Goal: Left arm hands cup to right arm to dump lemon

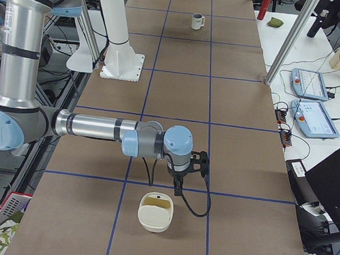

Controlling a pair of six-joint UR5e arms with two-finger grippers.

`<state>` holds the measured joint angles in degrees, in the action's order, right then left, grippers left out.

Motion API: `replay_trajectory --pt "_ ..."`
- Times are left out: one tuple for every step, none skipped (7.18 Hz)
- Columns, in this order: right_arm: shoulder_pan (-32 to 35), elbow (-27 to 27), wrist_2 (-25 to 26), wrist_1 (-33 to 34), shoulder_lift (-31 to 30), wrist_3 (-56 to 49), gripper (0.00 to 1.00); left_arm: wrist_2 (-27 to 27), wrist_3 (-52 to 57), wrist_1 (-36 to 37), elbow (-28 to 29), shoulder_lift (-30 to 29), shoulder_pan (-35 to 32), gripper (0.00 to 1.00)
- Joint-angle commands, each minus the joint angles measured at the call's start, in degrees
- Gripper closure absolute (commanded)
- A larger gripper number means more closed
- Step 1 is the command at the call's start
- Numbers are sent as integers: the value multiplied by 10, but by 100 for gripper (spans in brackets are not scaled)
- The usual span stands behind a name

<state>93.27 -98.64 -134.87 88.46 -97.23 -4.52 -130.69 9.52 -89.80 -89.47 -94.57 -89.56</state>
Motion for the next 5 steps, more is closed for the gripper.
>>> replay_trajectory --pt "10 -16 -4 67 28 -4 0 -1 -3 0 4 0 1 0" --pt "10 -16 -5 66 29 -4 0 -1 -3 0 7 0 1 0" --pt "9 -17 -6 66 30 -4 0 -1 -4 0 7 0 1 0" --pt "9 -17 -5 66 30 -3 0 -1 -4 0 6 -1 2 0" --pt "9 -17 -5 65 31 0 0 -1 -4 1 6 0 1 0"
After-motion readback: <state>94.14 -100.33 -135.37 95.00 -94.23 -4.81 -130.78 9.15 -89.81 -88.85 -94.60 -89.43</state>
